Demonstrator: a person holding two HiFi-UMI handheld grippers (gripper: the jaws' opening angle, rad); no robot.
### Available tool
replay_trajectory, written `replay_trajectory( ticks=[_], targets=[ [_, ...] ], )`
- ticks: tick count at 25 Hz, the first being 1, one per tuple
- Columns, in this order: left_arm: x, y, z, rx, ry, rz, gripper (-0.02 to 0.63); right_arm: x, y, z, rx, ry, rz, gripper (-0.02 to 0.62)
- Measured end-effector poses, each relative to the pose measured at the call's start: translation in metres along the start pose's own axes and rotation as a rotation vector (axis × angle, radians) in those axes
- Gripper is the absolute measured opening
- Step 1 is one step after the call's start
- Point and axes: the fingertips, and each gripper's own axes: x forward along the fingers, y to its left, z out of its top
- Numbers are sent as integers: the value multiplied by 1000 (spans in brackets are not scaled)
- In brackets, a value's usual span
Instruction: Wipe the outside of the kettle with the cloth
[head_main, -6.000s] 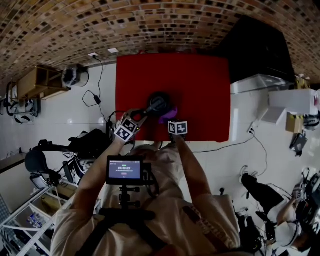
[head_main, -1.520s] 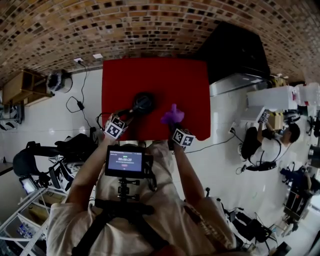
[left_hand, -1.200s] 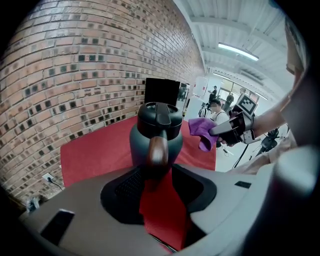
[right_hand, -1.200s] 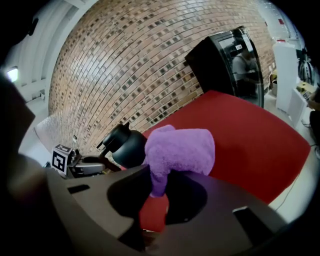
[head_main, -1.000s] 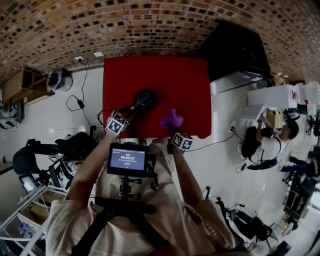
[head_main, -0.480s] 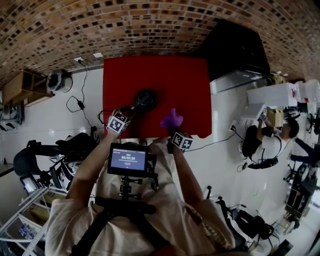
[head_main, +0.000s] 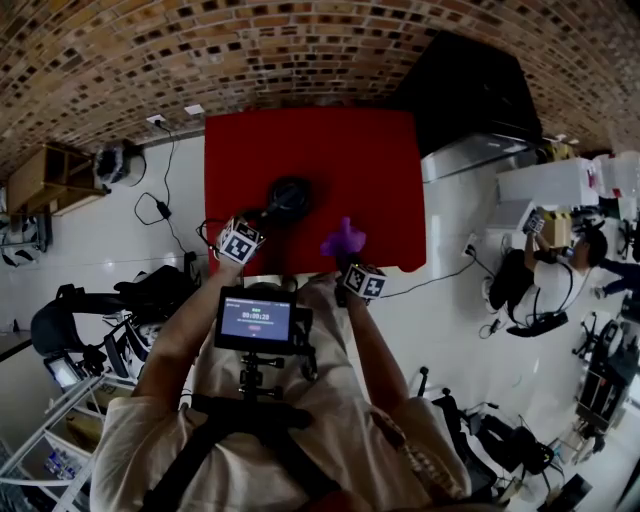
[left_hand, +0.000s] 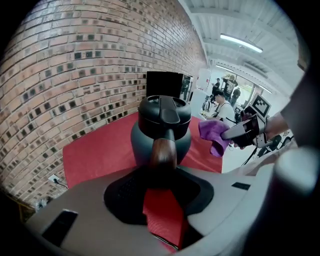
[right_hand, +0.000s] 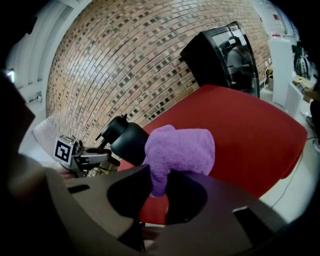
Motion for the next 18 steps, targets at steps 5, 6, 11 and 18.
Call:
replay_trajectory(
  ticks=[5, 6, 11, 18],
  targets=[
    [1, -4, 11, 28, 13, -40, 121, 4, -8, -1, 14, -7, -1, 78],
    [1, -4, 12, 25, 20, -53, 121, 5, -8, 0, 18, -9, -1, 78],
    [-5, -3, 29, -112, -7, -148, 123, 9, -8, 4, 41, -33, 12, 78],
    [-9, 18, 55, -347, -139, -214, 121, 6, -19, 7, 69, -43, 8, 78]
  ],
)
